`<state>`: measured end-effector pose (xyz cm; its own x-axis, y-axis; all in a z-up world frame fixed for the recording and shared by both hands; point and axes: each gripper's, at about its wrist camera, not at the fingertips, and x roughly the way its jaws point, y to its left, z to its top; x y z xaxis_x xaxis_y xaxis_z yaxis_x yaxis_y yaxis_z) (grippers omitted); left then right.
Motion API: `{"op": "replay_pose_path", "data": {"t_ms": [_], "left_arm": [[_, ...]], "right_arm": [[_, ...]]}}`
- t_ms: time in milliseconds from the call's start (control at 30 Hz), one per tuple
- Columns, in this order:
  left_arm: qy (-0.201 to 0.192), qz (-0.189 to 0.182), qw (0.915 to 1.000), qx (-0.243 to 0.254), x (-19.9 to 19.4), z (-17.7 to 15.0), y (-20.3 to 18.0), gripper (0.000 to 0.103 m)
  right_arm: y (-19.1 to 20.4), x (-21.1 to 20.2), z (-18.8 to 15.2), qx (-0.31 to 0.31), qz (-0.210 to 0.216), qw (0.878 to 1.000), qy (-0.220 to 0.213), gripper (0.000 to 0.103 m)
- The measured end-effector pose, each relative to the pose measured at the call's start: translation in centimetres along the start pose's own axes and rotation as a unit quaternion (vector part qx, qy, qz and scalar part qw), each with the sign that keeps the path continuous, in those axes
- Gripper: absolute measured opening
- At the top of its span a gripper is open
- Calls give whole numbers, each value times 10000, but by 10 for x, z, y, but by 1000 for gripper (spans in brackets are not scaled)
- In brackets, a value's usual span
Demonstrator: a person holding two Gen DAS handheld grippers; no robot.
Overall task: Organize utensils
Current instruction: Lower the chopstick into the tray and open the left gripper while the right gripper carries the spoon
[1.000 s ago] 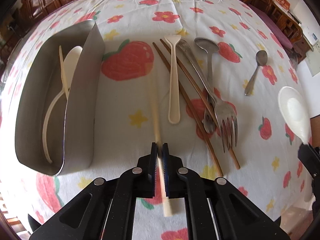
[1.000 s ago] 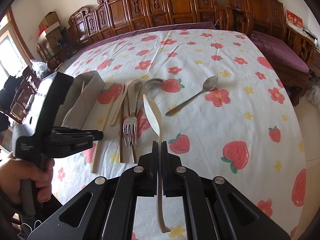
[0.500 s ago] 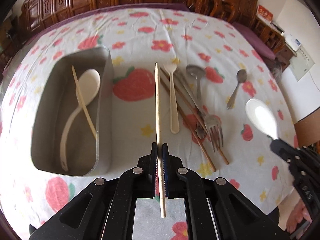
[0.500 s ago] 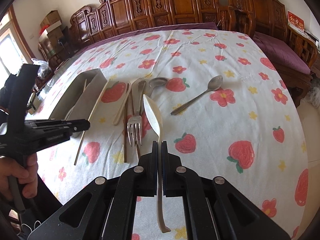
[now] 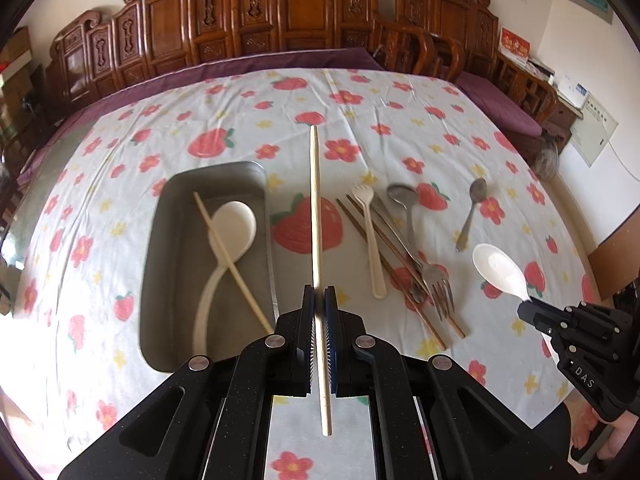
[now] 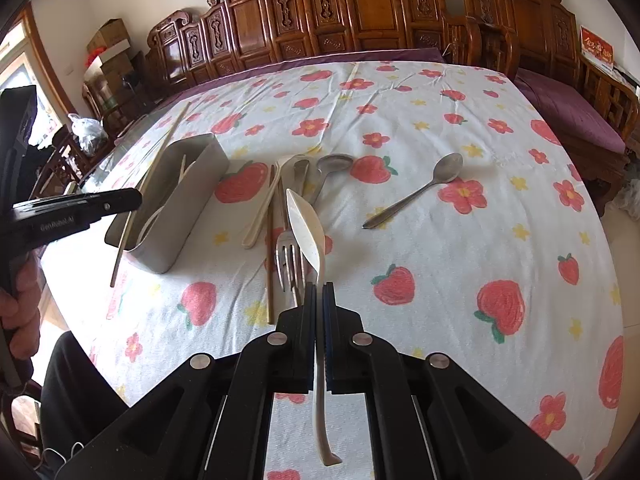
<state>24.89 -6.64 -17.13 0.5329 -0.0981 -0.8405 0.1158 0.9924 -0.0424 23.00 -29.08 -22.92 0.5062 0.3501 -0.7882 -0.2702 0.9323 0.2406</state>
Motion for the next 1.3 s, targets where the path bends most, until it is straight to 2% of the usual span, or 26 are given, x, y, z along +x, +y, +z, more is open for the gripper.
{"op": "replay_pose_path", "data": {"t_ms": [500, 733, 1100, 1167, 1300], "left_arm": [[-286, 199, 9991, -244, -9, 13, 58, 4], [-98, 408, 9986, -307, 15, 20, 89, 4], [-25, 65, 9993, -360, 30, 17, 110, 5], [-10, -3, 9994, -340, 31, 17, 112, 15], [-45, -130, 9991, -412, 25, 11, 123, 15]], "right_arm": [[37, -6, 17, -203, 72, 9997, -131, 4], [62, 1, 35, -127, 187, 9996, -189, 4], [113, 23, 55, -289, 260, 9992, -112, 4], [121, 27, 58, -318, 270, 9991, -88, 4], [137, 39, 68, -355, 308, 9989, -72, 4]]}}
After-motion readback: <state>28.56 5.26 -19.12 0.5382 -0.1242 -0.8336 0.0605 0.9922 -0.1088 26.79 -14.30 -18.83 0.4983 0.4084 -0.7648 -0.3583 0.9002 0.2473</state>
